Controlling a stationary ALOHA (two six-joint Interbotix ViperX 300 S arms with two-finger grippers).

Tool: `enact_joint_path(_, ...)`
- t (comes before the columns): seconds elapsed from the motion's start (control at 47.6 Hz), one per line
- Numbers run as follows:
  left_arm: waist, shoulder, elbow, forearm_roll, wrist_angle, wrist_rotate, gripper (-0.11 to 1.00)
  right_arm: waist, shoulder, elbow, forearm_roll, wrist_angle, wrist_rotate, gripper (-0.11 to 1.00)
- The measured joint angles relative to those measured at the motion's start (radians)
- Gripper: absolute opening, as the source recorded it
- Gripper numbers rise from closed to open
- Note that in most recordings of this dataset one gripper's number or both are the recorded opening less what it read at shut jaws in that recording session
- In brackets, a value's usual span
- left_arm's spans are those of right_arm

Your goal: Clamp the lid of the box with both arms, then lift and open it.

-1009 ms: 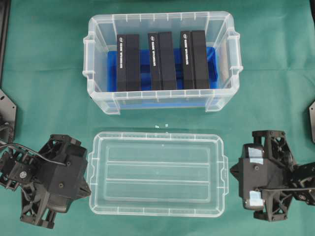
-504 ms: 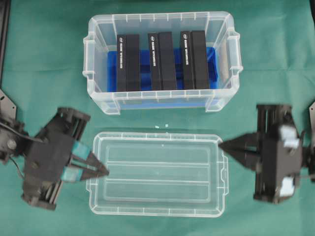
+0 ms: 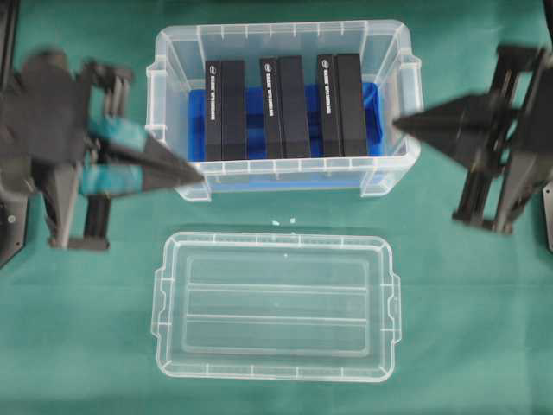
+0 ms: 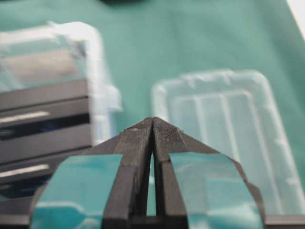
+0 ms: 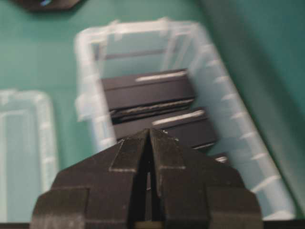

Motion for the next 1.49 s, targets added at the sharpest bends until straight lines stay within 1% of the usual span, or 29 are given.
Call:
enact_joint_path(0.042,0.021,-0.014,0.005,0.000,-0.014,0.011,0.01,-0.028,-0.014,0.006,-0.009,-0.011,-0.002,0.00)
enact_joint_path(0.21,0.097,-0.048,0.023,-0.006,-0.051,0.018,0.01,-0.110,-0.055,0.035,-0.038,-0.032,-0.002,0.00)
enact_joint_path(0.357,0.143,-0.072,0.044,-0.006,-0.087,0.023,0.01,-0.170,-0.084,0.077,-0.057,-0.061,-0.002,0.00)
enact_joint_path(0.483,0.176,-0.091,0.074,-0.006,-0.126,0.020,0.01,-0.229,-0.107,0.117,-0.063,-0.091,-0.002,0.00)
enact_joint_path(0.651,0.215,-0.123,0.135,-0.006,-0.201,0.023,0.01,-0.301,-0.146,0.172,-0.064,-0.175,-0.002,0.00)
enact_joint_path(0.883,0.233,-0.158,0.213,-0.006,-0.285,0.023,0.01,-0.370,-0.172,0.230,-0.067,-0.275,-0.002,0.00)
enact_joint_path(1.114,0.239,-0.196,0.311,-0.008,-0.380,0.021,0.01,-0.400,-0.172,0.276,-0.067,-0.351,0.000,0.00)
enact_joint_path(1.492,0.241,-0.213,0.379,-0.017,-0.448,0.018,0.01,-0.448,-0.181,0.334,-0.067,-0.446,0.002,0.00)
